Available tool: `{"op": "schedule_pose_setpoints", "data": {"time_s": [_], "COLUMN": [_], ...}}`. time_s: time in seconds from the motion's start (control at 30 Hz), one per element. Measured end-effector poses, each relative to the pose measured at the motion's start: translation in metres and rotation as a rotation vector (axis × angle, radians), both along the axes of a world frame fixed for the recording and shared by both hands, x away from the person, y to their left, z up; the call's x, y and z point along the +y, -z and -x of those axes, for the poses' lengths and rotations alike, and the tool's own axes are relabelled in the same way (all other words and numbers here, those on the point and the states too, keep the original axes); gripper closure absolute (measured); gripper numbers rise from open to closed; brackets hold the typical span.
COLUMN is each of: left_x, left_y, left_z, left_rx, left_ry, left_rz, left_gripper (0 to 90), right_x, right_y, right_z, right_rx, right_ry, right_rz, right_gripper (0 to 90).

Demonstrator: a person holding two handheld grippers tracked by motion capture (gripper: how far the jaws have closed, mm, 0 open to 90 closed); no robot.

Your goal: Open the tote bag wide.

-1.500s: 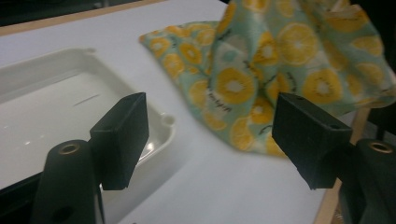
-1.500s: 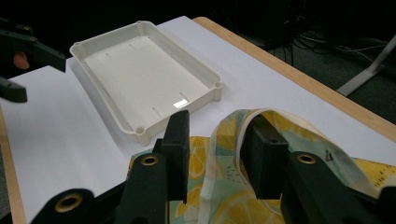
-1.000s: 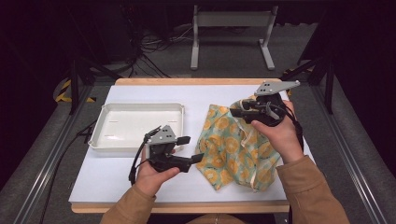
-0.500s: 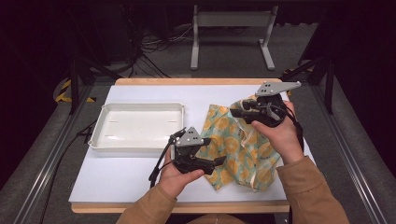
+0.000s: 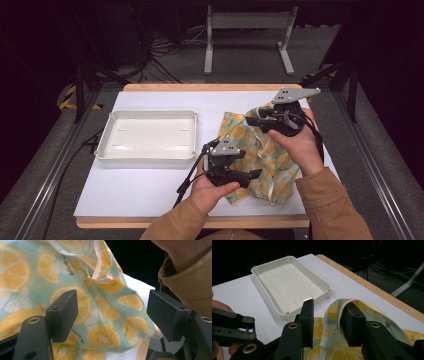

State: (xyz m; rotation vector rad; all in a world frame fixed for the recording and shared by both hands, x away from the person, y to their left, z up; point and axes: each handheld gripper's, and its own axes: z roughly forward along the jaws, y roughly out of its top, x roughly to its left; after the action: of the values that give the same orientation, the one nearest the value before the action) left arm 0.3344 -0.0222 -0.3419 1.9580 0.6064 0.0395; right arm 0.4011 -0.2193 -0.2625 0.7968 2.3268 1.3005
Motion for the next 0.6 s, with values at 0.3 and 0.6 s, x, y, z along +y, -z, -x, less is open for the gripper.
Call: {"op": "schedule_pose_setpoints", "data": {"time_s": [0.3, 0.6], "left_x": [-0.020, -0.030], "left_y": [0.001, 0.003], "left_z": [-0.005, -0.007], "left_rx": [0.034, 0.010], "left_ry": [-0.038, -0.094], "left_rz": [-0.016, -0.058], "left_gripper": [27.6, 50.4], "right_x": [0.001, 0.002], "right_y": [0.001, 0.001], "right_z": [0.000, 0.002], "right_rx": [-0.002, -0.011], "right_ry": [0.002, 0.000], "right_rz": [0.005, 0.008], "right_gripper": [65.1, 65.1]}}
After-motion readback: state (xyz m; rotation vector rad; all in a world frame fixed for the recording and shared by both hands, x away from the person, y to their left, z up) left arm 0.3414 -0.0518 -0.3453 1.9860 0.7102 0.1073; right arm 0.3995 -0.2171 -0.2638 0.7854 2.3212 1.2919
